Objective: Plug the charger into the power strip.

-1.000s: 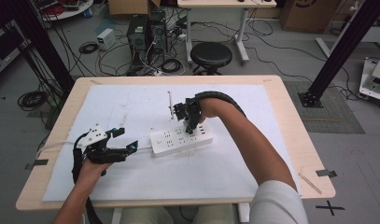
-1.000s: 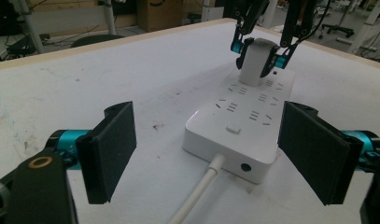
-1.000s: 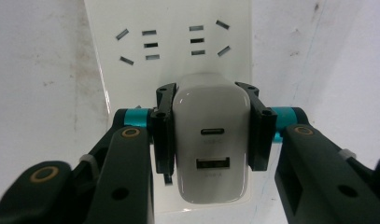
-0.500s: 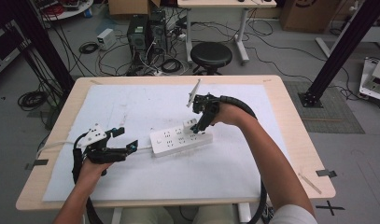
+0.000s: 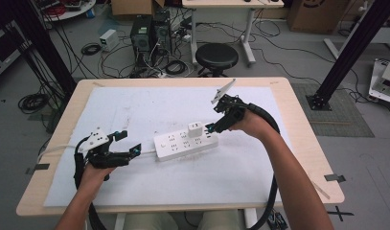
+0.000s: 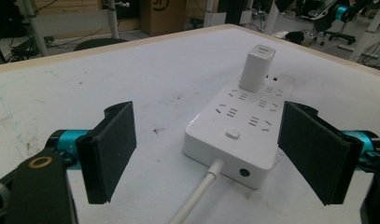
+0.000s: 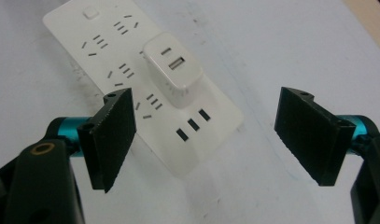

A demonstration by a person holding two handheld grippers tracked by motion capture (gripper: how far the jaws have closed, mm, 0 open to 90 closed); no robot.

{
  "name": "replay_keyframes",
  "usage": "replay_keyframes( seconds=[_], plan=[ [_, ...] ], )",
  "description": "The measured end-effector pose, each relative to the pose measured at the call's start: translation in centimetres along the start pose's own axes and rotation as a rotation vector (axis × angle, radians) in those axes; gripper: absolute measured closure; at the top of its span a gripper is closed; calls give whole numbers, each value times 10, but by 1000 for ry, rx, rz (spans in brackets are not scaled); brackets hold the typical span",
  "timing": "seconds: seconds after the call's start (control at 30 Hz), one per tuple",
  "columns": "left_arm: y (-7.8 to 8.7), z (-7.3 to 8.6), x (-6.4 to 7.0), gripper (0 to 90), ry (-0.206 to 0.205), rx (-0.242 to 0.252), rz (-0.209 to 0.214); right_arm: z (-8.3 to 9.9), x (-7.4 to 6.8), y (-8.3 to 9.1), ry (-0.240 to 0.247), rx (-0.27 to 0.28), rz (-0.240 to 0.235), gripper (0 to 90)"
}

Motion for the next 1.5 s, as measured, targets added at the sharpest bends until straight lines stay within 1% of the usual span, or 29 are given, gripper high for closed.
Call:
replay_keyframes(
  seconds=[0.03, 0.07, 0.1, 0.13, 0.2, 0.27, 0.43, 0.53, 0.57, 0.6, 0.63, 0.67, 0.7, 0.73, 0.77, 0.83, 1.03, 1.23, 1.5],
  plan=[
    [0, 0, 0, 195, -4, 2, -1, 4, 0, 4, -17, 17, 18, 211],
    [0, 0, 0, 194, -4, 2, -1, 4, 0, 4, -17, 17, 18, 211],
    [0, 0, 0, 194, -3, 1, -2, 18, -3, 16, -84, 40, 81, 211],
    [0, 0, 0, 195, -3, 1, -2, 18, -3, 16, -84, 40, 81, 211],
    [0, 0, 1, 194, -7, 1, -3, 26, -6, 21, -105, 60, 101, 211],
    [-1, 0, 1, 194, -12, -1, -3, 37, -10, 29, -140, 91, 130, 211],
    [-1, -1, 2, 195, -1, 9, -9, 63, -19, 41, -218, 144, 169, 211],
    [1, -1, 1, 195, -7, 7, -13, 76, -23, 48, -238, 173, 190, 211],
    [1, -1, 1, 195, -7, 7, -13, 76, -23, 48, -238, 173, 190, 211],
    [1, -1, 1, 194, -6, 11, -18, 86, -28, 55, -268, 210, 223, 211],
    [1, -1, 0, 195, -7, 10, -19, 89, -29, 57, -264, 217, 230, 211],
    [1, -1, 0, 195, -3, 11, -21, 92, -31, 59, -275, 224, 242, 211],
    [1, -1, 0, 195, -3, 11, -21, 92, -31, 59, -275, 224, 242, 211],
    [2, -1, 0, 195, -2, 15, -23, 98, -34, 63, -290, 245, 258, 211],
    [2, -1, 0, 195, -2, 15, -23, 98, -34, 63, -290, 245, 258, 211],
    [3, -2, -1, 194, -5, 15, -22, 104, -38, 66, -295, 255, 268, 211],
    [7, -3, -1, 195, -10, 22, -20, 114, -46, 71, -328, 290, 302, 211],
    [9, -4, 1, 195, -14, 28, -18, 122, -50, 73, -352, 301, 331, 211],
    [12, -3, 2, 194, -11, 25, -23, 128, -51, 75, -363, 306, 347, 211]
  ],
)
Point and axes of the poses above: each handheld gripper's, and its own axes: y roughly backward along the jaws, z roughly out of its underside, x roughly to its right, the point moved 4 cm from there along -y, roughly forward along the jaws, and after that the axes turned 10 degrees about x, right-handed, at the moved point
